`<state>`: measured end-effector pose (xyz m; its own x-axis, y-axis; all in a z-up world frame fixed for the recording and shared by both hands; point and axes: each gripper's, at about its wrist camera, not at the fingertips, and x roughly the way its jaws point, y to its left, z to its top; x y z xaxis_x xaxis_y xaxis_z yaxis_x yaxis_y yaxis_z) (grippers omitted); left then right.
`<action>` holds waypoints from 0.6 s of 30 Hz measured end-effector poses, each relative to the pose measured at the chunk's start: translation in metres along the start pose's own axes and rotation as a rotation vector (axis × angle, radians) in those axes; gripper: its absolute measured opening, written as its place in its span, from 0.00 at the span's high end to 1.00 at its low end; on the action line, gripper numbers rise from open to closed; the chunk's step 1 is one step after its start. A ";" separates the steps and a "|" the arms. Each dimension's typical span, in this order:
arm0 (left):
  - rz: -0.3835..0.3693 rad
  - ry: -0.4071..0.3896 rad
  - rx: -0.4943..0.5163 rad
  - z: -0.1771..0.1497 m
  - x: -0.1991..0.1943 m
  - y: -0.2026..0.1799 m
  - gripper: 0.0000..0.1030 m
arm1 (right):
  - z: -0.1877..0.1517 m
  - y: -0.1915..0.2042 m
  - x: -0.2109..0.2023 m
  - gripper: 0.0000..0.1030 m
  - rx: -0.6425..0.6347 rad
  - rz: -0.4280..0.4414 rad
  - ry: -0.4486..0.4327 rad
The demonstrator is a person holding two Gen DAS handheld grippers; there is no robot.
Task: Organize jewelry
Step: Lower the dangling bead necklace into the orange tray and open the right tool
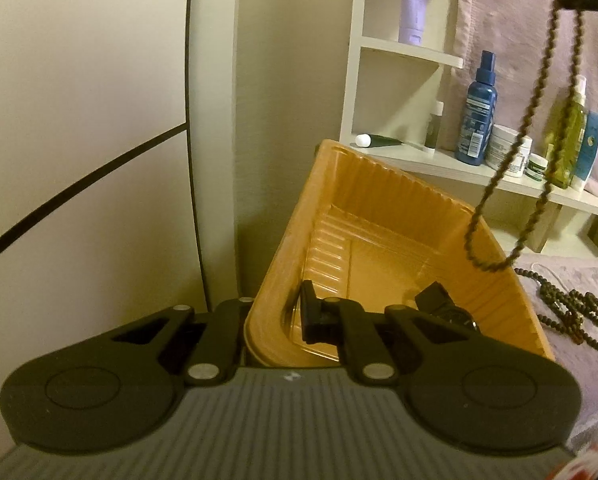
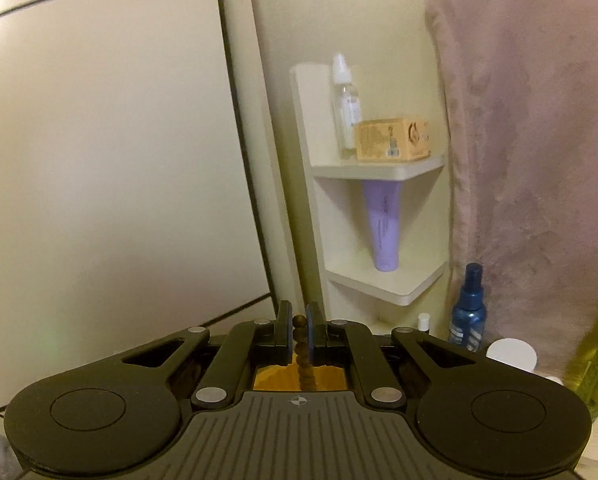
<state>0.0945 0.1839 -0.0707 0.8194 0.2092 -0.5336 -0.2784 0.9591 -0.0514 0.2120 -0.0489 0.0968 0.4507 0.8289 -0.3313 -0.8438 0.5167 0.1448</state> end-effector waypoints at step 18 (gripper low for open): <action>-0.002 0.029 0.044 0.011 -0.003 -0.007 0.93 | -0.045 -0.020 0.075 0.94 0.014 -0.072 0.193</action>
<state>0.0991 0.1782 -0.0594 0.8050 0.2019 -0.5579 -0.2535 0.9672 -0.0157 0.2496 -0.0064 0.0268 0.4442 0.7341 -0.5136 -0.8067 0.5771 0.1272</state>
